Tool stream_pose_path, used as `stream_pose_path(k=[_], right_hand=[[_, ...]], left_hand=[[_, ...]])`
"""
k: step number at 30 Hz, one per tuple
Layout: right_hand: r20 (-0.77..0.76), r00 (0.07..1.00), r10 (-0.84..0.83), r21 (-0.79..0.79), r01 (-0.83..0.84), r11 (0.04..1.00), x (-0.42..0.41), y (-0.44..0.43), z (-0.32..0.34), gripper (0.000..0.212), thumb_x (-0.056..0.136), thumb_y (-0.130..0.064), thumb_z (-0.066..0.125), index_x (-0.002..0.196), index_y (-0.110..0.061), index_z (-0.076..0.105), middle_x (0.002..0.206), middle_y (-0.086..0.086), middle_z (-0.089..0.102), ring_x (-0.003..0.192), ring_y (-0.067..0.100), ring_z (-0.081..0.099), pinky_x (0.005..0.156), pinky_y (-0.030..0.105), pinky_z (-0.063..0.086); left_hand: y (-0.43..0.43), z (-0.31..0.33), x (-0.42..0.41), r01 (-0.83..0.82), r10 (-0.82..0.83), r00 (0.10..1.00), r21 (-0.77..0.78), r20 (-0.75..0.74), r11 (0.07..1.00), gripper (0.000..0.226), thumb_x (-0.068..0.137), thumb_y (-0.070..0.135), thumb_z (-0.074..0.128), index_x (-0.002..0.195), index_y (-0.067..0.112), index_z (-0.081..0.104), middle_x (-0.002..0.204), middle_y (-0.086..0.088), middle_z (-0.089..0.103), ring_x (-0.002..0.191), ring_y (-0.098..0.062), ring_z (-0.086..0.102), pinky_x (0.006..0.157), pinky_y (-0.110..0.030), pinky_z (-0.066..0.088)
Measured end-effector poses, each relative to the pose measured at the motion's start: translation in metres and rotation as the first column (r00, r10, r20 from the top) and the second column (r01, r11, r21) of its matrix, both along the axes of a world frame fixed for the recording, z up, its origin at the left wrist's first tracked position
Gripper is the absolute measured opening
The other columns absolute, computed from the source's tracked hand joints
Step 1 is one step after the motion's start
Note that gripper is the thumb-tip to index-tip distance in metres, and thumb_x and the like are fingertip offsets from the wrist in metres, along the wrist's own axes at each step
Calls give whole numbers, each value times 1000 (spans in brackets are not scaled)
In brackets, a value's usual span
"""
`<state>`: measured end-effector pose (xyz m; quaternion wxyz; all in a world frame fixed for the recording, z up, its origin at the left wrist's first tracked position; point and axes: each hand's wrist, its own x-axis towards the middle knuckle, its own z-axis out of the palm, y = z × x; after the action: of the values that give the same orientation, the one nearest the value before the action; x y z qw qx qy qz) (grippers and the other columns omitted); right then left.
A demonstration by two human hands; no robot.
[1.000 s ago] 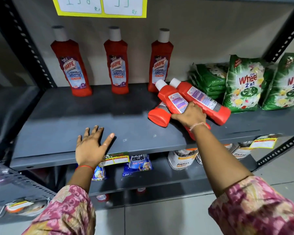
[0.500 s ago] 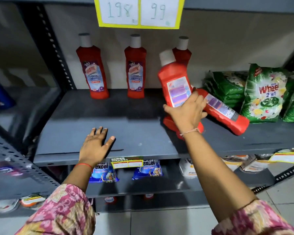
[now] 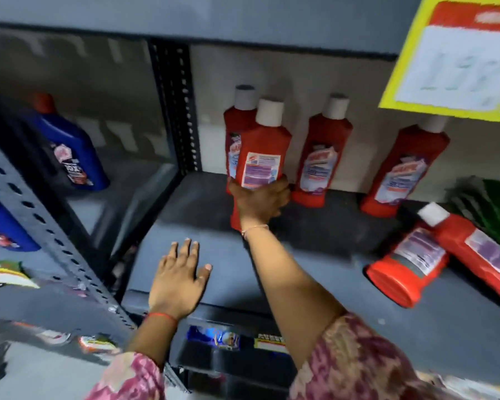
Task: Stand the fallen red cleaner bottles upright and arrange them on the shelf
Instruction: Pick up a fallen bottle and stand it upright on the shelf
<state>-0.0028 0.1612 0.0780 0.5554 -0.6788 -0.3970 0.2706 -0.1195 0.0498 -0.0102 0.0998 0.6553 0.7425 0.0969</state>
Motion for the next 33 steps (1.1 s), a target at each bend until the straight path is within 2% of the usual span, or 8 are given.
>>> stream_pose_path(k=[4,12,18,21,24,27,30,33], right_hand=[[11,1000,-29,53,28,998,-24,12,-20,109,50,-42,84,133,-2,26,134,21,35,126,36,30,94,52,36],[271,943,-194,185,147,972,-31,15,-45,109,42,-54,80,128,-11,28,119,28,52,101,46,51,81,54,45],[209,903,375,170,-411,895,3,13,-63,101,57,-44,68,140,-10,22,144,17,35,131,32,34,112,45,30],[305,849,432,33,-462,886,10,7,-63,111,57,-55,70,143,-21,8,150,13,19,135,29,17,113,47,16],[291,858,423,40,-453,891,13,5,-63,108,55,-36,84,140,-21,18,143,14,31,130,28,30,109,38,27],[66,868,492,68,-496,866,23,4,-66,75,61,-14,81,124,-18,41,121,11,59,107,26,59,88,31,50],[-72,792,606,47,-604,796,34,6,-70,60,68,-3,75,122,-12,50,121,15,61,103,23,58,93,36,48],[-18,765,644,12,-644,765,41,12,-67,47,73,-1,70,117,-5,55,122,19,60,103,22,56,99,44,45]], left_hand=[[-1,-2,3,-2,2,1000,11,-4,1000,96,62,60,-6,146,19,10,159,-4,9,147,-24,4,119,-40,10],[-1,-1,3,4,-5,999,19,33,1000,95,63,62,-6,147,20,11,159,-2,8,147,-23,1,120,-38,7],[0,-2,3,3,-2,1000,-2,2,1000,95,62,61,-8,147,21,7,159,-1,5,147,-22,-1,120,-37,5],[1,-4,3,2,-2,1000,-9,-13,1000,94,63,61,-8,146,21,7,159,0,5,147,-22,-2,120,-37,5],[0,-3,3,-2,2,1000,-17,5,1000,85,71,61,-1,147,21,7,159,0,6,147,-22,-3,120,-38,4],[-1,-1,4,-4,4,1000,-17,28,1000,76,79,54,12,147,20,8,159,0,6,147,-22,-3,121,-38,4],[-1,0,4,-4,5,1000,-18,31,1000,74,80,53,13,147,20,9,159,0,7,147,-22,-2,121,-38,4],[-1,1,4,-3,4,999,-20,34,1000,69,86,52,16,147,19,8,159,-1,6,147,-22,-3,121,-38,3]])
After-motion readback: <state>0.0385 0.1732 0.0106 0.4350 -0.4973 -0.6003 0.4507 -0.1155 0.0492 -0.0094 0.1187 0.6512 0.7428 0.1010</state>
